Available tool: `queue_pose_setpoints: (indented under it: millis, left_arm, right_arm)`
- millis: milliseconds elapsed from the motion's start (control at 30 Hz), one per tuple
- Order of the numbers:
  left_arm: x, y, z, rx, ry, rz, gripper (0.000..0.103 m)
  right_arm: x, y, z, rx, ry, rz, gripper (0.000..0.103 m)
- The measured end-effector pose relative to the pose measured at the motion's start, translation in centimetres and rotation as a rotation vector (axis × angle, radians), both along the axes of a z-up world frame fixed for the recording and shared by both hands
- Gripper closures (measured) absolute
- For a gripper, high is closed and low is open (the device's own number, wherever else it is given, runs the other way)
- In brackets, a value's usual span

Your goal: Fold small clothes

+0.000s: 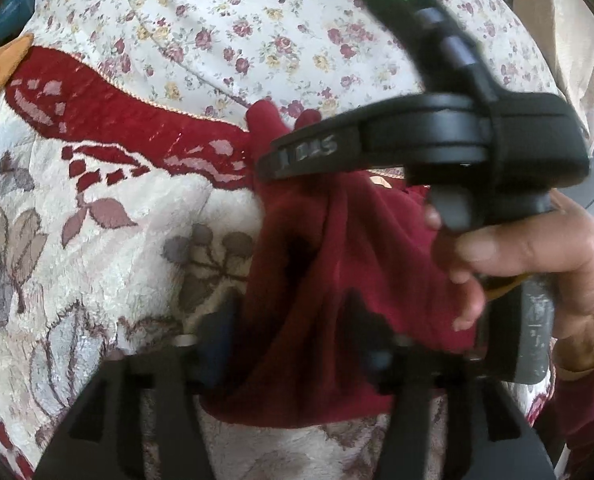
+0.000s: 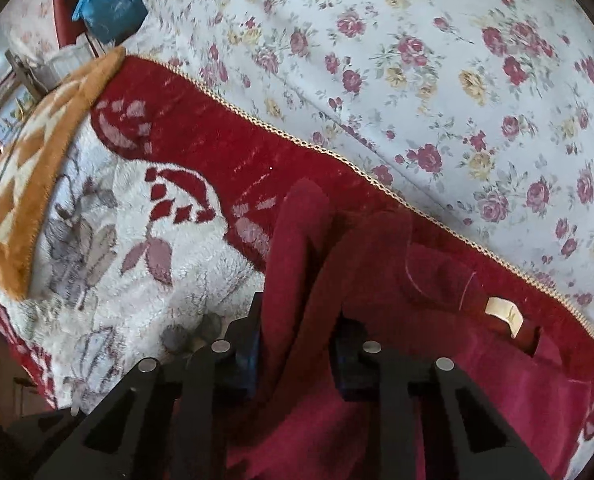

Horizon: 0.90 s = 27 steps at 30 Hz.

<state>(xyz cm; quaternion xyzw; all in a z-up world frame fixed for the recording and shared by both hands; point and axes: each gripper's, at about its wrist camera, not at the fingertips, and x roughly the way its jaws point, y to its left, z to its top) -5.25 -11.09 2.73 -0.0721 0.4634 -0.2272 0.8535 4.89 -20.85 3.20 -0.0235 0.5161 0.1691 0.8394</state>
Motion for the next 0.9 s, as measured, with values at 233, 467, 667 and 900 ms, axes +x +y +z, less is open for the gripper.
queue_pose_setpoints:
  millis: [233, 467, 667, 900]
  left_arm:
    - [0.1, -0.4, -1.0, 0.049, 0.007, 0.015, 0.039]
    - [-0.2, -0.2, 0.1, -0.001, 0.001, 0.030, 0.083]
    - [-2.1, -1.7, 2.7, -0.039, -0.044, -0.022, 0.088]
    - [-4.2, -6.3, 5.2, -0.060, -0.082, -0.114, 0.089]
  right_arm:
    - [-0.4, -1.6, 0.8, 0.093, 0.002, -0.027, 0.079]
    - [-1.2, -3.0, 1.4, 0.110, -0.015, -0.036, 0.082]
    - [-2.2, -5.0, 2.7, 0.113, -0.036, -0.043, 0.083]
    - [-4.5, -9.1, 5.2, 0.091, -0.076, -0.064, 0.085]
